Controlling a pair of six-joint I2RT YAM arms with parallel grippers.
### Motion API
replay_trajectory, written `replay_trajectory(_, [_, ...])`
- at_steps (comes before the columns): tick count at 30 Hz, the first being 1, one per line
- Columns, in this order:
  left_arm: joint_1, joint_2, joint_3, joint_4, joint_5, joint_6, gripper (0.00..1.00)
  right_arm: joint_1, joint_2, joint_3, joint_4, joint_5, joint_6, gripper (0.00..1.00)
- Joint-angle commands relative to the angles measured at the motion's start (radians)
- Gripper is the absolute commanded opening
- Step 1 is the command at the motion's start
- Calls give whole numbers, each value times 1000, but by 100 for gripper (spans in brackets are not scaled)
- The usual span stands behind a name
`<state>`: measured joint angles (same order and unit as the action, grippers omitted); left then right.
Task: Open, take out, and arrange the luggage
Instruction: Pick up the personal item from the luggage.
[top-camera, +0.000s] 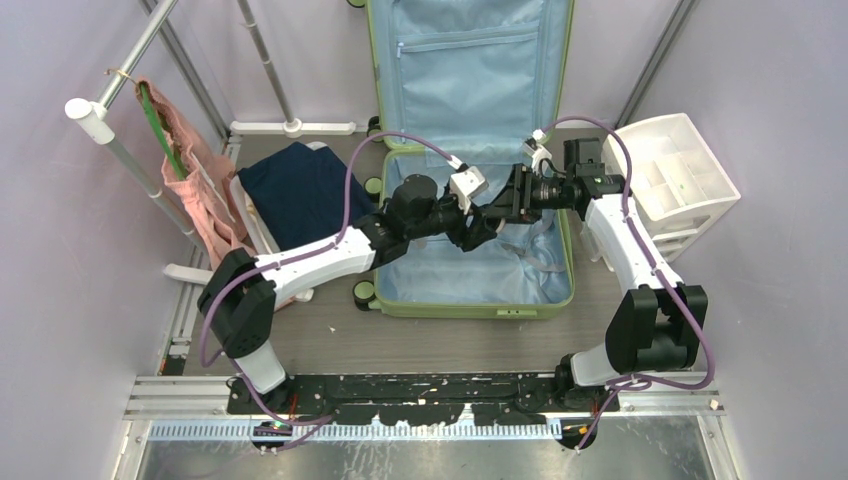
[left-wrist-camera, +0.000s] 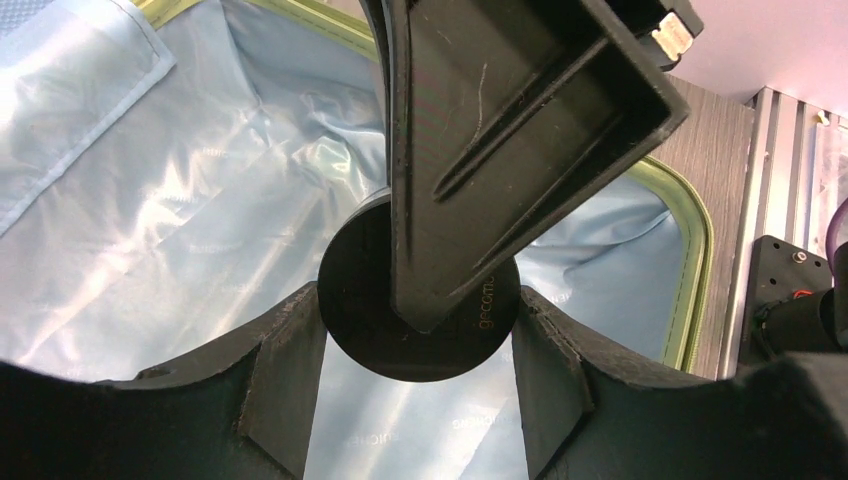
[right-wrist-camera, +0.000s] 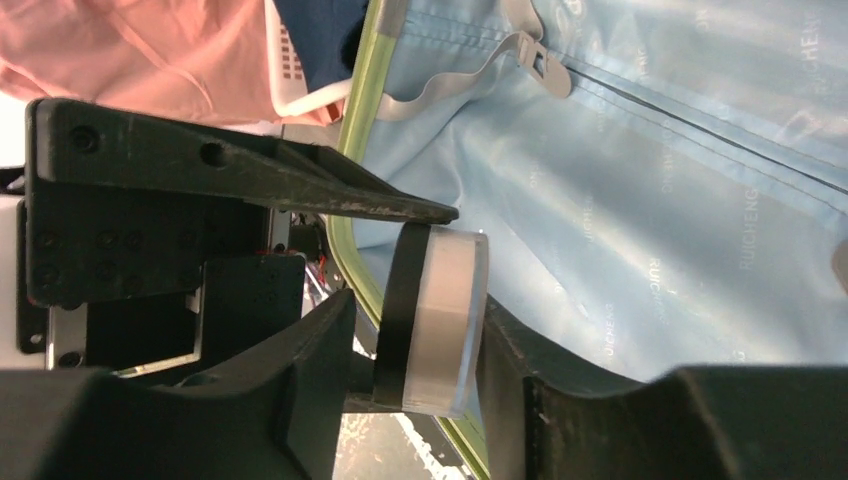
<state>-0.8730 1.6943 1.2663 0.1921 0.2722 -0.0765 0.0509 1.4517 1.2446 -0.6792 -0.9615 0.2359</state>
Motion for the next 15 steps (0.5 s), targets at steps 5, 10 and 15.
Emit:
replay_trajectory(5, [-12,-62,58,16,-44,27,7,9,-22,14,5,0,-16,19])
replay_trajectory(10, [-12,-93,53,-15,-23,-37,58,9,-42,54,-50,1,-93,4])
replay_trajectory(15, [-12,-188,-44,-15,-30,-112,99,-3,-69,119,-188,55,-288,2])
